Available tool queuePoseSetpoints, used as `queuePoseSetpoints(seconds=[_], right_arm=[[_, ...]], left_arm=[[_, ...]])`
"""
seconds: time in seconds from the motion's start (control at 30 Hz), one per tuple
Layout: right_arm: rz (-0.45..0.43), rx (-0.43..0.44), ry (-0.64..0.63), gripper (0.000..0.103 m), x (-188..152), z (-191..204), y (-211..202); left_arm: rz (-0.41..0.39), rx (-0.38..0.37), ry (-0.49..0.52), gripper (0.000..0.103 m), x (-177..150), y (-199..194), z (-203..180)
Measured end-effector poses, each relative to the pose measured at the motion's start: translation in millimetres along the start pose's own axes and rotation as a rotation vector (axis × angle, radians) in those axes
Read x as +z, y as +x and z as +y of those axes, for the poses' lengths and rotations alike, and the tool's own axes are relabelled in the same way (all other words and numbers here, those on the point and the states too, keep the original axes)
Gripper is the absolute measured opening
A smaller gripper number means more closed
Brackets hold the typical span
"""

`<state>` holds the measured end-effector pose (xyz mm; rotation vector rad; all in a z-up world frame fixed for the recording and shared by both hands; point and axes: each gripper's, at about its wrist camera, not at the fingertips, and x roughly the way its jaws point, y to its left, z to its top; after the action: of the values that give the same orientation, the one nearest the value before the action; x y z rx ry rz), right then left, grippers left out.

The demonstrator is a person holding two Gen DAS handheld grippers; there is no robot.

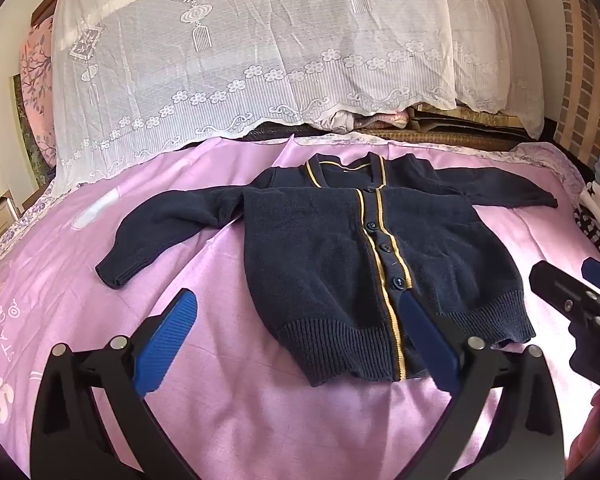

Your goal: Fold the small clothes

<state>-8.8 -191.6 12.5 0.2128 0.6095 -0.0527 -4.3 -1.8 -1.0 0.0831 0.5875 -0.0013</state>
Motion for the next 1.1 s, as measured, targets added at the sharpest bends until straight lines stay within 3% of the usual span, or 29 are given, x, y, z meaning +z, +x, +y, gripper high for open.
queuePoseSetpoints(seconds=[1.1], right_arm=[[-0.007, 0.004, 0.005, 0.100, 0.1, 0.9, 3.4]], left_arm=[[0.000, 0.001, 0.003, 0.099, -2.9, 0.1, 3.1]])
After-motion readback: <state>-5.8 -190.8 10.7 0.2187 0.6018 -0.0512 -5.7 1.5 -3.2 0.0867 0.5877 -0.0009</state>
